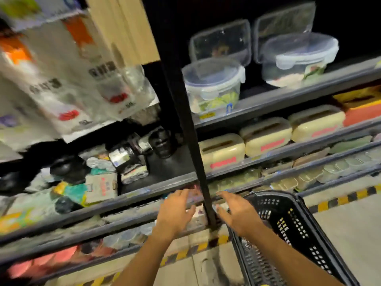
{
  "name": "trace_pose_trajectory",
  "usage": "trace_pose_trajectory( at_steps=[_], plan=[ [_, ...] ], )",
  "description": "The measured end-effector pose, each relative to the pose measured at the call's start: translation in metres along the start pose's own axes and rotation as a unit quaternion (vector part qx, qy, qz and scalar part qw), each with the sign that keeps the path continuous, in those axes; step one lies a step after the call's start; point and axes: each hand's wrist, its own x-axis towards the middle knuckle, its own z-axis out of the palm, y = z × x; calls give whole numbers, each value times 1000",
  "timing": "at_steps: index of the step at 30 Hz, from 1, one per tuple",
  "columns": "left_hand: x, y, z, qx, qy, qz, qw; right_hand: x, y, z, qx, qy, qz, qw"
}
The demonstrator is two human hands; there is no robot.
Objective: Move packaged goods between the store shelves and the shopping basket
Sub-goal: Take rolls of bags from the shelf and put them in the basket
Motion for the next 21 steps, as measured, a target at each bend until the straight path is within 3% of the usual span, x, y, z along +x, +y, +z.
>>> trace_pose_trajectory(
  at_steps=[6, 13, 17, 21],
  plan=[
    [-28, -70, -51, -53, 74, -122, 988, 32, -71, -5, 6, -18, -88, 996],
    [-12, -145, -76, -163, 133, -242, 947, 94, -124, 12, 14, -42, -123, 991],
    [24, -183, -85, -232, 161, -260, 923, 147, -144, 30, 14, -64, -90, 994],
    [75, -224, -90, -212, 141, -205, 945, 203, -161, 61, 48, -87, -11, 995]
  ],
)
